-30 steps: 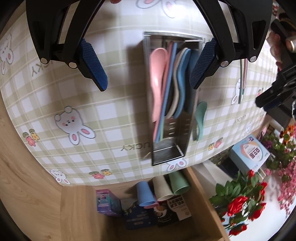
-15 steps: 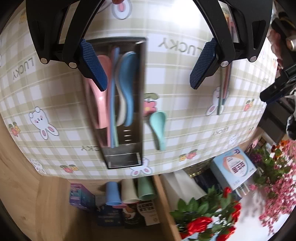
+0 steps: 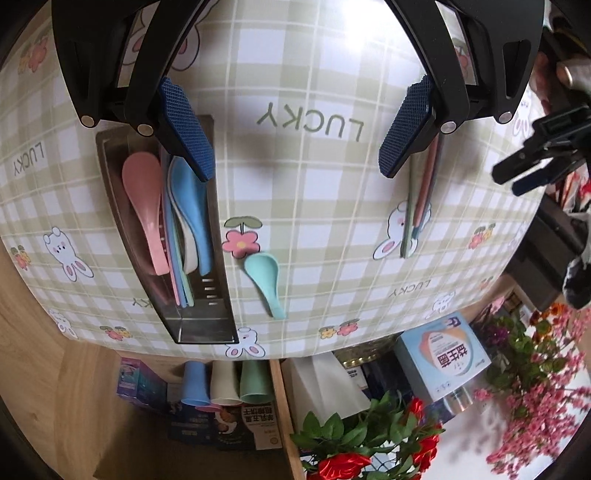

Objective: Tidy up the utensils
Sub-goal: 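Move the left tool back and grasp the second blue chopstick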

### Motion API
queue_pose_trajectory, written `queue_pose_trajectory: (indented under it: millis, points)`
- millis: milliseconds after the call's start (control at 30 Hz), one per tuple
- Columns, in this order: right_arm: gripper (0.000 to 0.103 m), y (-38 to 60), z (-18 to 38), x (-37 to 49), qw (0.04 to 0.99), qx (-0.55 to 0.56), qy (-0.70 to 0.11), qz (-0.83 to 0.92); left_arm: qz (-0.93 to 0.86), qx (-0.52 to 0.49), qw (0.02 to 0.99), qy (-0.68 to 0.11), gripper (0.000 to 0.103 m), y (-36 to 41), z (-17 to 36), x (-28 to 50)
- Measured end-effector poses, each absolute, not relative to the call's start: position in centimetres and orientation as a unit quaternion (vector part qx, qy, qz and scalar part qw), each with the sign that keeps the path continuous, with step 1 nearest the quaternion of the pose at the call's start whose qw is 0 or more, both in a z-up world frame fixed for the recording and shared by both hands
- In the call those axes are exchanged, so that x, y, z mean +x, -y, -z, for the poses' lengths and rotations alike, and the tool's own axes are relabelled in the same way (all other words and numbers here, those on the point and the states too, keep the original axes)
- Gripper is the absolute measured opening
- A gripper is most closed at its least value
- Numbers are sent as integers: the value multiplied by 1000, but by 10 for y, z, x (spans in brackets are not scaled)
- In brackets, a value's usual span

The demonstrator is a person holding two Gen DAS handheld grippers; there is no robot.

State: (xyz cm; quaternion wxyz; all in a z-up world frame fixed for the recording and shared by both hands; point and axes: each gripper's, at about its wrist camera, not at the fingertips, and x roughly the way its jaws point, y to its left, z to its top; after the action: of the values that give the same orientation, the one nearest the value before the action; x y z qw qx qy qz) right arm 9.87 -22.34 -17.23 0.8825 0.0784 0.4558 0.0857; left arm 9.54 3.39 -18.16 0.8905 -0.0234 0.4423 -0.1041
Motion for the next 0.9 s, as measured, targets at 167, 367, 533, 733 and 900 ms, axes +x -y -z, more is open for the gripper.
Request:
queue_pose_trajectory:
  millis: [167, 367, 533, 733, 900]
  points:
    - [87, 226, 178, 92, 882, 82, -457, -80, 109, -15, 880, -462, 42, -21, 208, 94]
    - [87, 229, 180, 91, 882, 85, -457, -79, 107, -27, 871, -478, 36, -18, 224, 105]
    - [87, 231, 184, 91, 880, 91, -459, -79, 103, -23, 870, -482, 36, -16, 226, 112]
    - [87, 232, 186, 93, 880, 96, -459, -79, 97, -7, 870, -484, 36, -10, 226, 119]
    - [87, 233, 188, 94, 879, 99, -459, -77, 91, -2, 868, -488, 36, -8, 230, 124]
